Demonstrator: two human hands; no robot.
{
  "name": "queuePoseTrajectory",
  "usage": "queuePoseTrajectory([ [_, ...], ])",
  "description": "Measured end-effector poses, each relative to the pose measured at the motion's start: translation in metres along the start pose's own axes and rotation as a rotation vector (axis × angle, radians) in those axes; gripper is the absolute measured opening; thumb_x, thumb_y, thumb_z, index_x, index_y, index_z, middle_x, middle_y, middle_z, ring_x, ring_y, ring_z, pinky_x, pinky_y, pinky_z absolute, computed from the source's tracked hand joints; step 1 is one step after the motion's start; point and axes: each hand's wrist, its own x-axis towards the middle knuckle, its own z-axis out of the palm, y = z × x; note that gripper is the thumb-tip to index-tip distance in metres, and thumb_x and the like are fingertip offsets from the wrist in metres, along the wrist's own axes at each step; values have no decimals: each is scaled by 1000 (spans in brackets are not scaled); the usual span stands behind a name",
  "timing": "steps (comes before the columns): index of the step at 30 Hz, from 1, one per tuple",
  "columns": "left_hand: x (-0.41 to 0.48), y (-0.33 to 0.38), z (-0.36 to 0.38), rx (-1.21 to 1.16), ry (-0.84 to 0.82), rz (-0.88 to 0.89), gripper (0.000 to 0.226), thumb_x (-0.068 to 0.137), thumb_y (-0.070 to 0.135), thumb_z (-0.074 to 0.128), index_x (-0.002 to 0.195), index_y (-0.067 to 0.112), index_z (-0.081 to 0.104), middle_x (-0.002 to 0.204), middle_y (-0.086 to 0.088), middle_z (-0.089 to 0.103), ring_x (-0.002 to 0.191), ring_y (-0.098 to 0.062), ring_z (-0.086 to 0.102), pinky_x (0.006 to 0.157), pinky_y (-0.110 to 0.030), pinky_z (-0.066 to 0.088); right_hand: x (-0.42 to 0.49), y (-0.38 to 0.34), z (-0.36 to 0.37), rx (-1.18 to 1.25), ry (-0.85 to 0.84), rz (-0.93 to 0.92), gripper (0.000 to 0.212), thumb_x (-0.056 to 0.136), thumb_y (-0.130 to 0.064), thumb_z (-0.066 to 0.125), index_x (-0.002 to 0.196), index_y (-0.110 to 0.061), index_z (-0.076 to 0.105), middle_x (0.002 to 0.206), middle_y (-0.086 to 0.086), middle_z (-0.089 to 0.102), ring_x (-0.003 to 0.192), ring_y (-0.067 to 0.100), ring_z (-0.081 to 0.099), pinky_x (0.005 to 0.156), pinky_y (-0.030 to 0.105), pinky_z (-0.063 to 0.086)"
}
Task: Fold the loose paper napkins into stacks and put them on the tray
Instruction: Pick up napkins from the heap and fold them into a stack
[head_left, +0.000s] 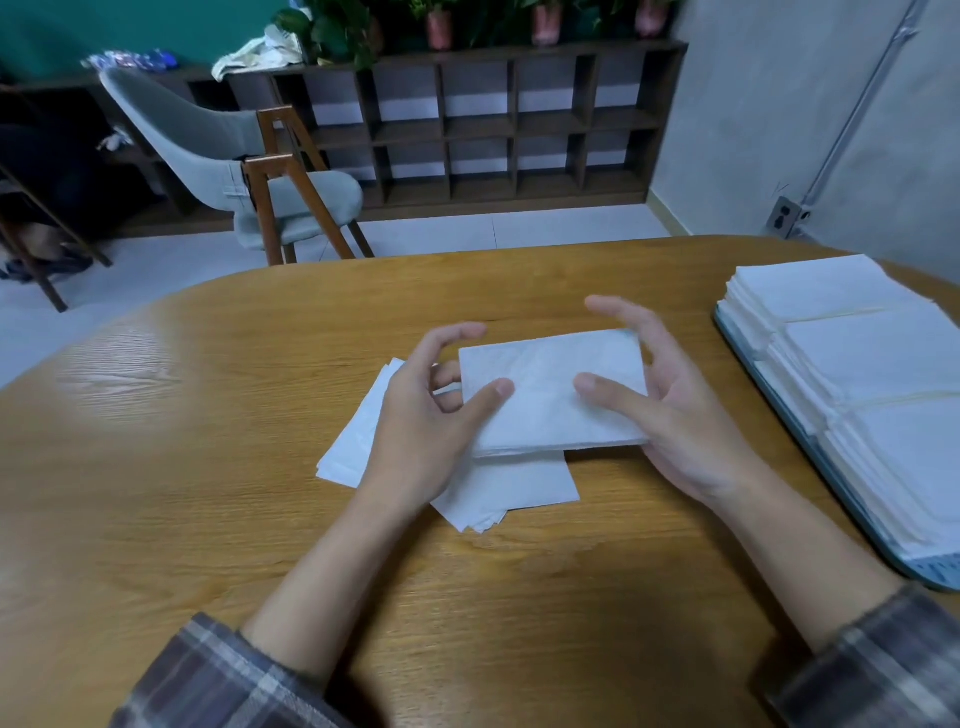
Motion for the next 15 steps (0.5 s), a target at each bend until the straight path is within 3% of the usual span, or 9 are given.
queuePoseTrajectory([
  [3,0,-8,1,110,34,66,50,94,17,80,135,33,56,111,5,76,92,-12,76,77,-33,61,0,0,0,-244,-11,-21,25,95,-11,74,115,-23,79,119,-16,76,120,2,65,102,18,47],
  [7,3,-19,0,551,9,345,60,84,28,88,132,31,51,130,14,50,111,-5,57,86,-11,45,5,9,-7,-407,256,13,29,98,-4,70,111,-26,81,112,-30,75,116,-14,61,97,1,39],
  [12,0,-21,-5,817,-458,288,43,75,59,87,105,39,64,114,23,60,113,-2,53,95,-26,45,8,14,-15,-458,354,-5,31,97,-2,67,110,-26,82,111,-34,72,114,-19,58,93,-4,35],
  [15,-2,-20,-4,825,-509,287,45,76,58,86,111,38,67,120,24,63,120,-1,51,104,-28,42,7,14,-12,-453,325,-4,30,97,-3,67,111,-26,82,112,-32,73,114,-19,58,93,-4,35],
])
